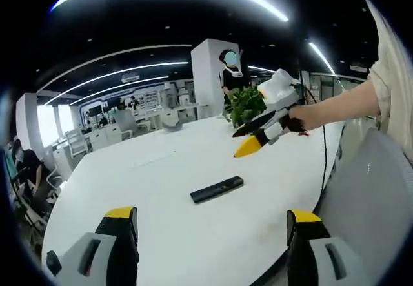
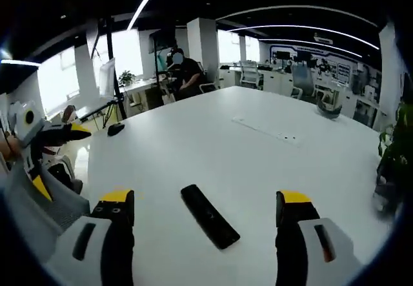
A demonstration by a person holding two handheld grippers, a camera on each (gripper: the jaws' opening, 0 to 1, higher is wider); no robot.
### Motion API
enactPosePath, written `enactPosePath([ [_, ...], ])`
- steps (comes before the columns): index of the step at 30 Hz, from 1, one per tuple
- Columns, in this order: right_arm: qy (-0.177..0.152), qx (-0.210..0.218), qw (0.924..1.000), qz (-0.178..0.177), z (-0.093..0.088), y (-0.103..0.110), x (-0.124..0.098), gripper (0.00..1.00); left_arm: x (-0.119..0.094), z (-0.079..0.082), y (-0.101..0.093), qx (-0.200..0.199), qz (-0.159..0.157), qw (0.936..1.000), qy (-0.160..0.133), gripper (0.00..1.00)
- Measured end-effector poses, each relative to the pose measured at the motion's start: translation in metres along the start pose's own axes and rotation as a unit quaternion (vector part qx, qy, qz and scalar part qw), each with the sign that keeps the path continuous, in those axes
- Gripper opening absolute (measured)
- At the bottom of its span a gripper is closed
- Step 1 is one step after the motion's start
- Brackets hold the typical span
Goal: Press the specified remote control buttons in sequence, fully releasing each button before pressing the next.
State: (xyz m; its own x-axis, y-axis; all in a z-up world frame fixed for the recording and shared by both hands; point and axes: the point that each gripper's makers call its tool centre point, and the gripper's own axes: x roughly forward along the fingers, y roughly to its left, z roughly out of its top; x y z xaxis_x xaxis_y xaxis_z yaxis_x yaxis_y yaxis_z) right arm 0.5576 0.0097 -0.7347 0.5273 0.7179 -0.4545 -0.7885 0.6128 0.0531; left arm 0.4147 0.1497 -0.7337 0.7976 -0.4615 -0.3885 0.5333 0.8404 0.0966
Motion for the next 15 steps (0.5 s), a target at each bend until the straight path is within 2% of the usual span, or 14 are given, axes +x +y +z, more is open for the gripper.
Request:
enactPosePath([
  [4, -0.013, 0.001, 0.9995, -0.030, 0.007, 0.007, -0.027, 0.96, 0.000, -0.001, -0.002, 0.011, -0.003, 0.9999, 0.003, 1.00],
  [7, -0.028, 0.007, 0.9982, -0.053, 0.012, 0.014, -0.048, 0.97, 0.000, 0.000, -0.001, -0.012, -0.008, 0.9999, -0.002, 1.00],
  [9, -0.030, 0.004, 0.9971, -0.070, 0.011, 0.017, -0.059, 0.98, 0.000, 0.000, -0.001, -0.012, -0.007, 0.9999, -0.002, 1.00],
  [15, -0.031, 0.002, 0.9934, -0.110, 0.002, 0.024, -0.089, 1.00, 0.000, 0.000, -0.003, 0.026, -0.003, 0.9997, 0.002, 1.00],
])
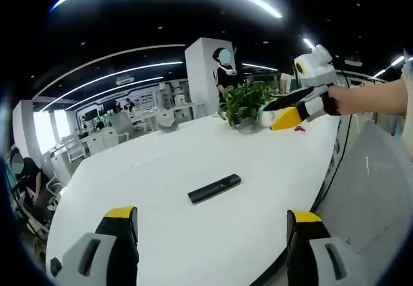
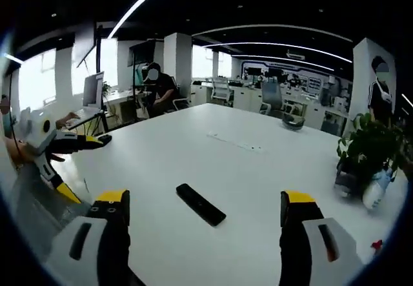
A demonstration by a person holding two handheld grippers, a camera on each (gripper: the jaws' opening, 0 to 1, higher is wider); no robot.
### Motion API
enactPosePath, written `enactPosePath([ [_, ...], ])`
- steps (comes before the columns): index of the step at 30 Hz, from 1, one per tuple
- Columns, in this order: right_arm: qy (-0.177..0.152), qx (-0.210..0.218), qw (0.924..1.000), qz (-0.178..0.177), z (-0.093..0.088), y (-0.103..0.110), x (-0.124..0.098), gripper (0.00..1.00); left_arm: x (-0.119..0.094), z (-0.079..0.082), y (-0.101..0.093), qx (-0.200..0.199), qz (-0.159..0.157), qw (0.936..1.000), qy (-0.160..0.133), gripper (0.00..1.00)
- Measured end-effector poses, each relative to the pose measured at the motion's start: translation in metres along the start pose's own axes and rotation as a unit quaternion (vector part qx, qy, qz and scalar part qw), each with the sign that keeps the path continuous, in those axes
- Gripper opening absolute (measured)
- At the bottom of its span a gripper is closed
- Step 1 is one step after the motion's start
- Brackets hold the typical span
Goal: Press the specified remote control buttons in sequence, fully releasing each button before pressing the next.
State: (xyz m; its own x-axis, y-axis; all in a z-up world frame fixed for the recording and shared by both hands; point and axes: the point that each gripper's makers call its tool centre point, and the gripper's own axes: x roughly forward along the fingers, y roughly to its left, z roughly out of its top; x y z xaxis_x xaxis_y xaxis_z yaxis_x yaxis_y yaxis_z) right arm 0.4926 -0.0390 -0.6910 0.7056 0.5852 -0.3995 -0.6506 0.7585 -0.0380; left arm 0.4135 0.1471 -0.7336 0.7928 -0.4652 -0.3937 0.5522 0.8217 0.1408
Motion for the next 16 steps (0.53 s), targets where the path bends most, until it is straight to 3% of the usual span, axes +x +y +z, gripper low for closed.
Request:
enactPosePath([
  [3, 0.011, -0.026, 0.9989, -0.036, -0.010, -0.006, -0.020, 1.00, 0.000, 0.001, -0.002, -0.001, -0.006, 1.0000, -0.001, 1.00],
  [9, 0.027, -0.059, 0.9956, -0.067, -0.028, -0.007, -0.054, 1.00, 0.001, 0.002, -0.006, -0.002, -0.015, 0.9999, -0.005, 1.00],
  [12, -0.002, -0.097, 0.9905, -0.097, -0.025, -0.018, -0.066, 1.00, 0.000, 0.004, -0.006, 0.004, -0.010, 0.9999, -0.009, 1.00],
  [14, -0.002, -0.103, 0.9899, -0.097, -0.022, -0.018, -0.066, 1.00, 0.000, 0.006, -0.006, 0.008, -0.008, 0.9999, -0.012, 1.00],
  [16, -0.018, -0.138, 0.9852, -0.100, -0.011, -0.020, -0.064, 1.00, 0.000, 0.005, -0.003, 0.027, 0.001, 0.9996, -0.007, 1.00],
])
